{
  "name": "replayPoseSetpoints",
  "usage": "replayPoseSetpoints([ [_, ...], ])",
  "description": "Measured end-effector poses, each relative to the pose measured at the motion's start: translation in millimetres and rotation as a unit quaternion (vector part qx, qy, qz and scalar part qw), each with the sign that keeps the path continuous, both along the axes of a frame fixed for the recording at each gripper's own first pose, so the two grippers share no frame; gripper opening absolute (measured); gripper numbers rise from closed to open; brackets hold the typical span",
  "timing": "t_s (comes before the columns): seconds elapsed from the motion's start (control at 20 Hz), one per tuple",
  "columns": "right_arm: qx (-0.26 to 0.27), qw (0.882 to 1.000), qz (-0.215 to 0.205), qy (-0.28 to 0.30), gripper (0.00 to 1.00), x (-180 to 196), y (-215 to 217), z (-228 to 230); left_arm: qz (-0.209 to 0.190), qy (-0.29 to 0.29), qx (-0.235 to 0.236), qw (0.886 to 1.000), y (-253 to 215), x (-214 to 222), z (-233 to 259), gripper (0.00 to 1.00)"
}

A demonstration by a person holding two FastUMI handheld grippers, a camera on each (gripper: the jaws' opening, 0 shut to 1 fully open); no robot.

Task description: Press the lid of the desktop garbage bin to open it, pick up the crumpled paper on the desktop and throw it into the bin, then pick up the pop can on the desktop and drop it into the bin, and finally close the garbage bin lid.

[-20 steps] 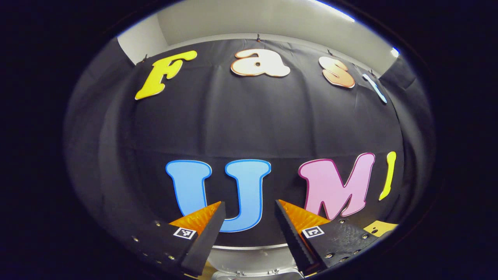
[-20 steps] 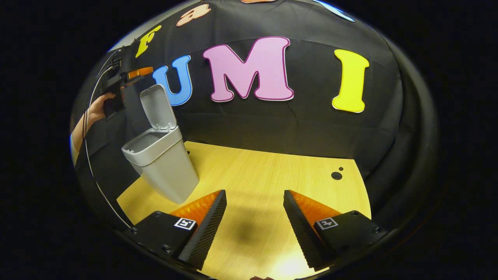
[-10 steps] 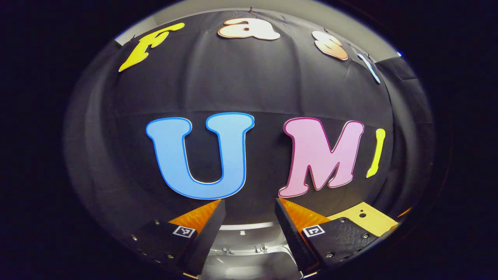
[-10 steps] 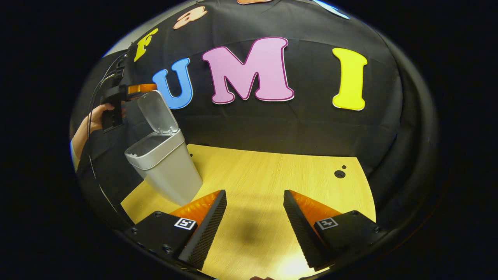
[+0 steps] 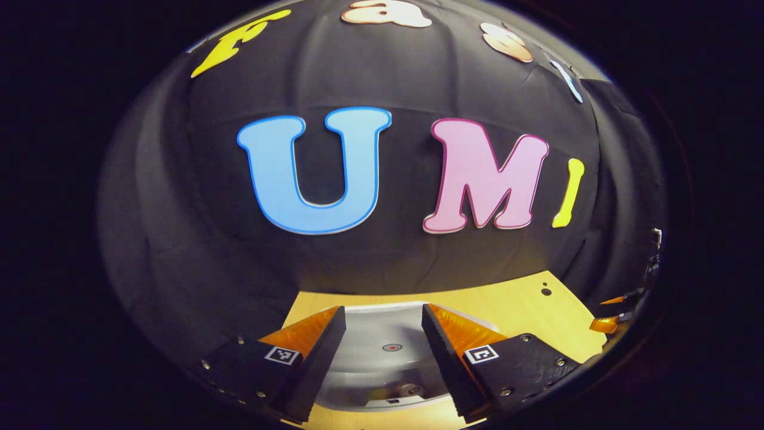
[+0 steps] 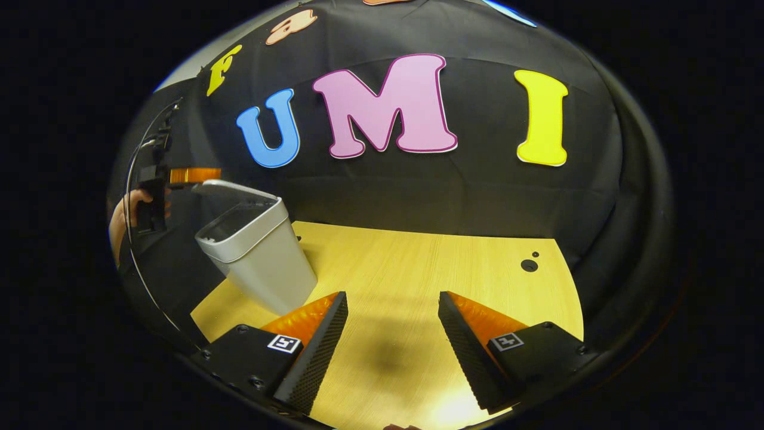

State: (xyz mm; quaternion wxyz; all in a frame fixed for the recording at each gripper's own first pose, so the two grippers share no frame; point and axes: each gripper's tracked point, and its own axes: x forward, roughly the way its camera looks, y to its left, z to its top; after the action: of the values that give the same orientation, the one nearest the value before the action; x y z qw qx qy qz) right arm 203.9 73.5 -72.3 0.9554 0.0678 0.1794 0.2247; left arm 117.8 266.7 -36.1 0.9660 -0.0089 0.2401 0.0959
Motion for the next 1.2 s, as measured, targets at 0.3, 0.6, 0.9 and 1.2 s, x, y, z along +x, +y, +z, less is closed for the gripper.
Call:
replayPoseSetpoints([
  [0.3,0.004,1.000,0.004,0.007,0.99,-3.1,3.6,-6.5,-0.012,0.071,-0.005,0.997,-3.9,-18.6,-41.8,0.85],
  [0.6,0.005,1.000,-0.002,0.010,0.99,-3.7,-2.0,-11.1,-0.022,0.137,-0.015,0.990,-11.2,-30.2,-73.8,0.86],
  [0.9,0.012,1.000,-0.006,0.017,0.99,-5.9,-5.4,-15.0,-0.044,0.154,-0.029,0.987,-13.0,-28.2,-78.4,0.87],
  [1.2,0.009,1.000,0.001,0.018,0.99,-11.1,0.2,-19.6,-0.060,0.179,-0.022,0.982,-15.5,-29.5,-81.7,0.88],
])
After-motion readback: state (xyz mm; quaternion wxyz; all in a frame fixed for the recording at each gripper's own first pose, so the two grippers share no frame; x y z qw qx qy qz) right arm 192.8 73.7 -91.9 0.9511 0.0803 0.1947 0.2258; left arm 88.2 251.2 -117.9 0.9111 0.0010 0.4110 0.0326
